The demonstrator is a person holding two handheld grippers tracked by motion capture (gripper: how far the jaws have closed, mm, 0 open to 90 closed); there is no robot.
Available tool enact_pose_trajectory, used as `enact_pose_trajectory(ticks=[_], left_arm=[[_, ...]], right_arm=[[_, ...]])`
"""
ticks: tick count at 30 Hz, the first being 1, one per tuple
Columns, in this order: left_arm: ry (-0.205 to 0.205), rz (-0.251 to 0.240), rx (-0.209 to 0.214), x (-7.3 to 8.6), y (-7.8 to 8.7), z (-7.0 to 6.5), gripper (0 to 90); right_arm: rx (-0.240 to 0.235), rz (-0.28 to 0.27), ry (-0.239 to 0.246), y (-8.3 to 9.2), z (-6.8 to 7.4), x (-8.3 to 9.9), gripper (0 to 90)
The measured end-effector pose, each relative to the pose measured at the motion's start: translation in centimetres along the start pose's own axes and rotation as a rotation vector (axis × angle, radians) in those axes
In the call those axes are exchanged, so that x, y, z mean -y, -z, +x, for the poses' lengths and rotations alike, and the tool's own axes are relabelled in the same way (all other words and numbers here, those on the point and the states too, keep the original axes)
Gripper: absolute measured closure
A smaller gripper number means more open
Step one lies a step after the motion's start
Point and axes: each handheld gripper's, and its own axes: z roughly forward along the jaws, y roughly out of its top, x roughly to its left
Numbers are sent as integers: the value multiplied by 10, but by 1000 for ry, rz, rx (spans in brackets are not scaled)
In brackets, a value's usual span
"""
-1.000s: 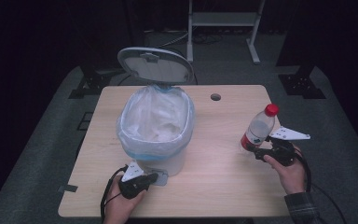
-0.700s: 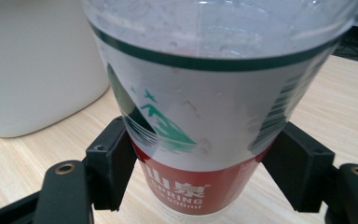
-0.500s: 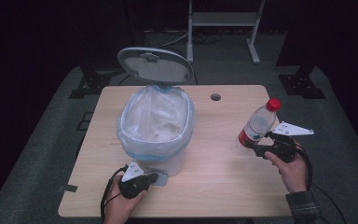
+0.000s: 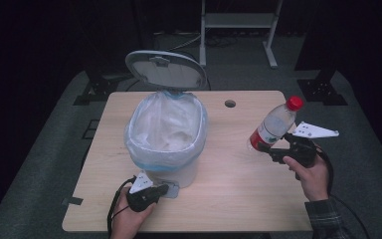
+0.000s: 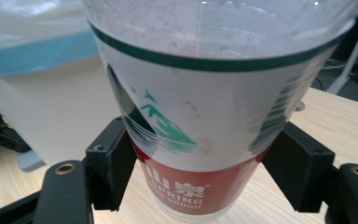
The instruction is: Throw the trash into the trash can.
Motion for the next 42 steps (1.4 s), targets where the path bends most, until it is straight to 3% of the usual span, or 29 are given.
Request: enact_pose_trajectory(ticks=[10, 42], left_arm=[[0, 2, 1, 0, 0, 0, 878], [-1, 2, 2, 0, 0, 0, 879]], right_arm=[[-77, -37, -1, -2, 8, -15, 279], [-198, -104, 41, -4, 27, -65, 280]])
